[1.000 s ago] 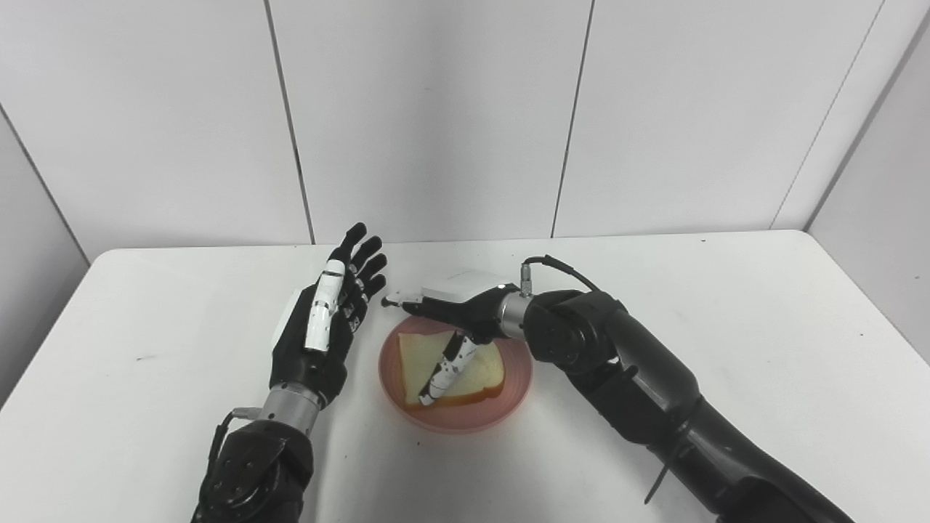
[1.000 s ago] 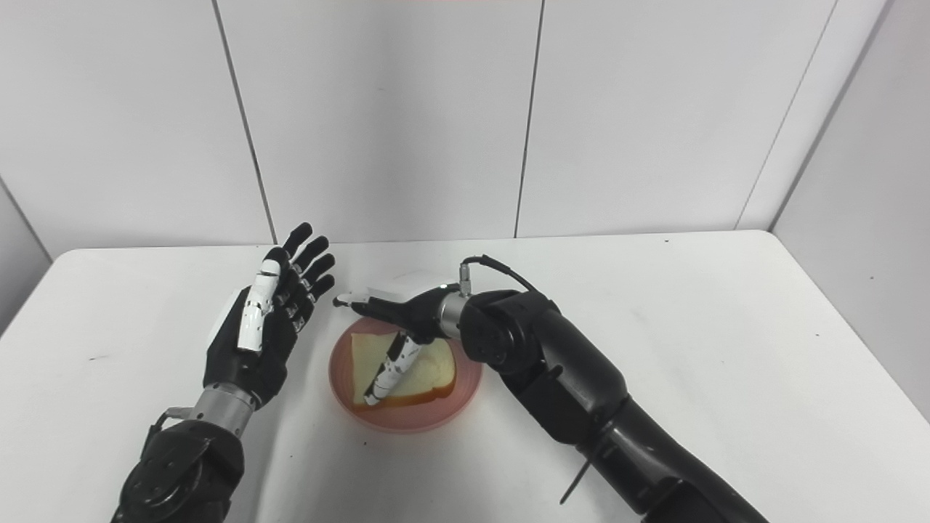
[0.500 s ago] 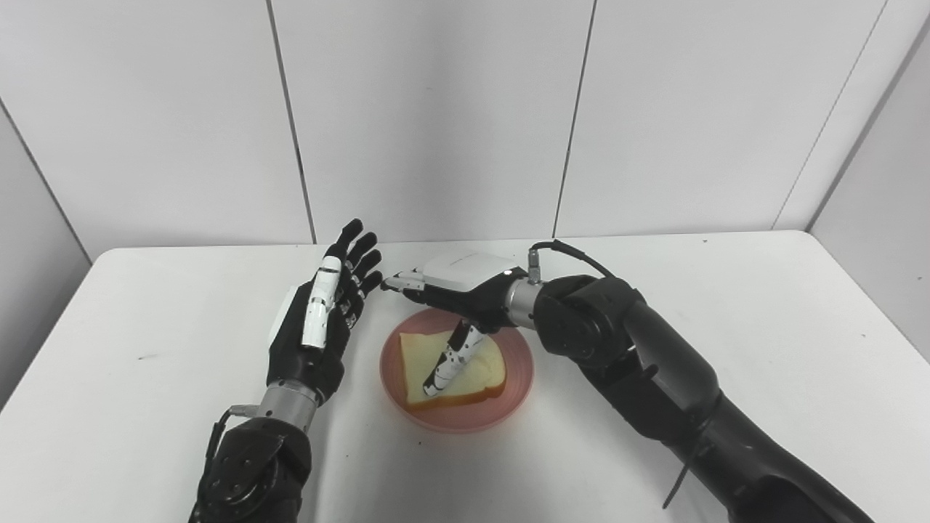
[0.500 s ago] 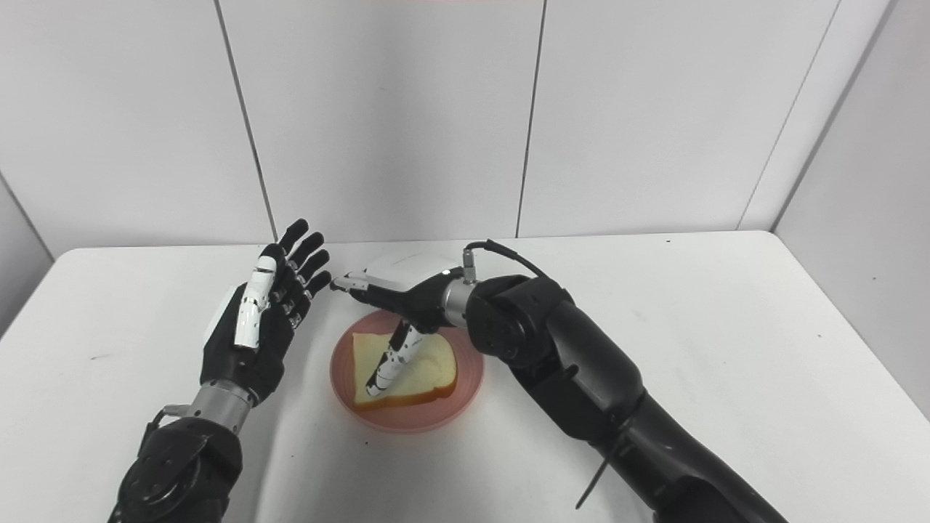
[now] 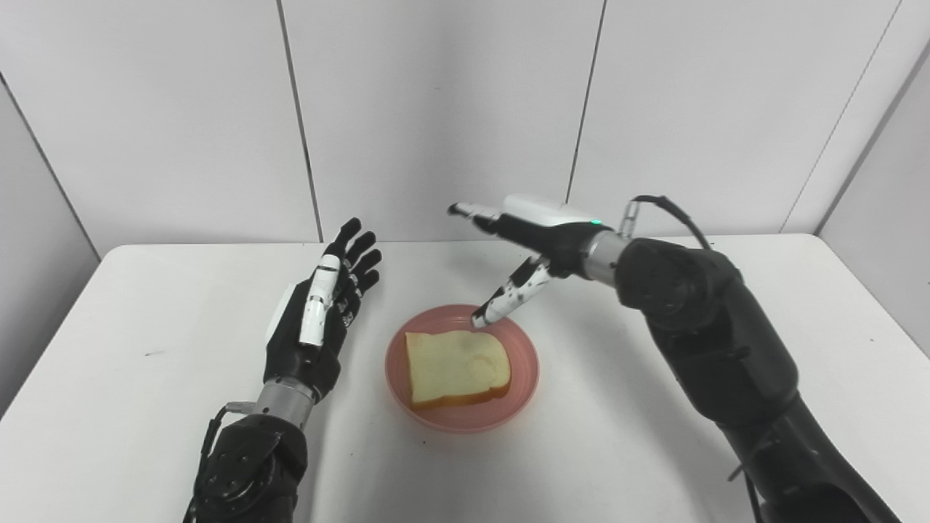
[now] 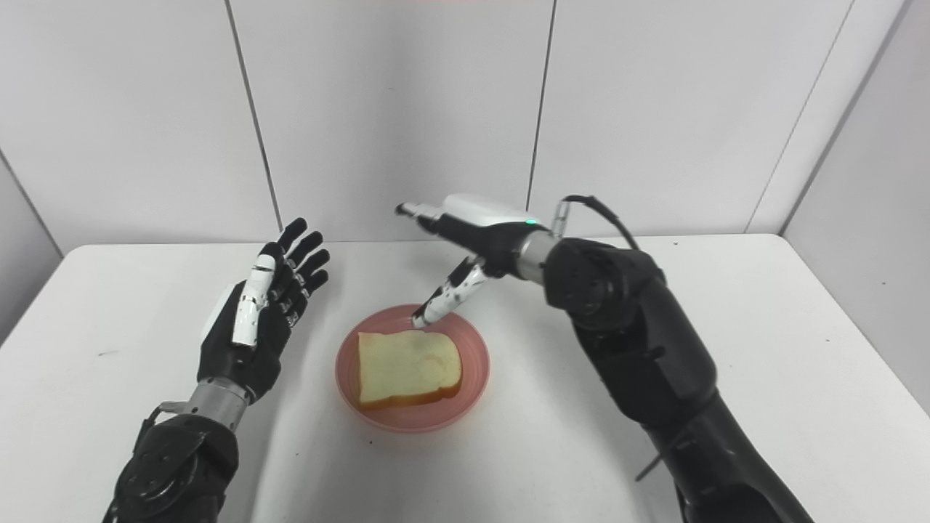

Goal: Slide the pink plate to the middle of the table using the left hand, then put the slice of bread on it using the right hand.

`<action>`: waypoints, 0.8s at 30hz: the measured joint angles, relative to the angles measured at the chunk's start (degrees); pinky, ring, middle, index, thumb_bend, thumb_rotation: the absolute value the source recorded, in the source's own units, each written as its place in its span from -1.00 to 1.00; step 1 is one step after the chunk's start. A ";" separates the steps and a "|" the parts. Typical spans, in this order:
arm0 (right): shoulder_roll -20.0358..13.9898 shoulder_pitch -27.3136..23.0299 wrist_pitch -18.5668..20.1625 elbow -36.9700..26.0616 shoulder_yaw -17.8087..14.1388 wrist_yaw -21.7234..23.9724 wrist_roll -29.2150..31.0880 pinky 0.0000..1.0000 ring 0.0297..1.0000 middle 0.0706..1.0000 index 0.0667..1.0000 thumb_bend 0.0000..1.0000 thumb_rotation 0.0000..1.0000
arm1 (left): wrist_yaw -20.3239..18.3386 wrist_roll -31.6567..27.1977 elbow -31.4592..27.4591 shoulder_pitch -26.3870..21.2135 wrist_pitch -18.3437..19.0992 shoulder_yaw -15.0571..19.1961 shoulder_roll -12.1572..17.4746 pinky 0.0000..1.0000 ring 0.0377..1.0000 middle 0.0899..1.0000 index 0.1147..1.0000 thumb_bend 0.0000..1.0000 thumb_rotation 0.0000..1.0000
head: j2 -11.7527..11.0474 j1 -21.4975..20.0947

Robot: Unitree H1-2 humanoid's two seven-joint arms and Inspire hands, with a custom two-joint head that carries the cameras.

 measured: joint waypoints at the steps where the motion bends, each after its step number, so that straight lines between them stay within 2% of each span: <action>1: 0.22 1.53 -0.40 0.02 -1.40 -1.84 1.59 0.80 1.00 1.00 1.00 1.00 0.00 | 0.00 0.00 0.01 0.00 0.00 0.02 0.00 0.91 0.88 0.88 0.85 -0.20 1.00 | -0.26 0.00; 3: 1.11 4.93 -1.96 0.08 -3.93 -5.62 4.61 0.85 1.00 1.00 1.00 1.00 0.10 | 0.02 0.00 0.02 0.01 0.00 0.26 0.01 0.91 0.88 0.88 0.85 -0.22 1.00 | -0.44 -0.09; 5: 2.00 7.75 -3.22 0.07 -5.21 -9.07 6.91 0.88 1.00 1.00 1.00 1.00 0.35 | 0.10 0.00 0.04 0.01 0.00 0.30 -0.08 0.91 0.88 0.89 0.85 -0.23 1.00 | -0.88 0.09; 6: 2.57 8.91 -3.47 0.04 -5.92 -10.84 7.75 0.87 1.00 1.00 1.00 1.00 0.61 | 0.11 0.00 0.05 0.01 0.00 0.29 -0.14 0.93 0.89 0.89 0.86 -0.24 1.00 | -1.23 0.17; 8: 4.03 11.28 -3.49 -0.31 -7.19 -13.98 8.79 0.86 1.00 1.00 1.00 0.97 0.84 | 0.11 -0.03 0.06 0.02 0.00 0.21 -0.16 0.94 0.89 0.90 0.87 -0.25 1.00 | -1.32 0.09; 10: 4.89 13.02 -3.45 -1.22 -7.38 -15.68 9.80 0.90 1.00 1.00 1.00 0.86 0.97 | 0.11 -0.03 0.08 0.02 -0.01 0.23 -0.13 0.94 0.90 0.90 0.87 -0.24 1.00 | -1.76 0.09; 14: 8.32 15.68 -3.45 -2.17 -10.44 -19.59 15.41 0.98 1.00 1.00 1.00 0.76 1.00 | 0.07 -0.02 0.30 0.07 -0.02 0.26 0.06 0.95 0.91 0.91 0.87 -0.23 1.00 | -2.29 0.09; 16: 9.94 16.81 -3.10 -2.15 -11.85 -21.24 18.01 0.99 1.00 1.00 1.00 0.64 1.00 | -0.06 -0.01 0.59 0.13 -0.08 0.25 0.25 0.94 0.90 0.90 0.86 -0.23 1.00 | -2.99 0.09; 19: 13.22 17.81 0.04 -2.17 -15.52 -22.59 25.21 1.00 1.00 1.00 1.00 0.47 1.00 | -0.05 0.20 1.59 0.29 -0.14 0.25 0.73 0.94 0.90 0.89 0.85 -0.22 1.00 | -3.25 0.09; 21: 14.69 18.32 1.75 -2.22 -16.85 -23.56 28.46 1.00 1.00 1.00 1.00 0.27 1.00 | -0.05 0.20 2.23 0.35 -0.17 0.25 0.81 0.92 0.89 0.89 0.85 -0.23 1.00 | -3.43 0.09; 24: 17.23 19.06 3.73 -3.43 -18.67 -26.33 31.77 1.00 1.00 1.00 1.00 0.08 1.00 | -0.05 0.72 2.47 0.44 -0.73 0.22 0.92 0.90 0.89 0.88 0.85 -0.23 1.00 | -3.34 0.26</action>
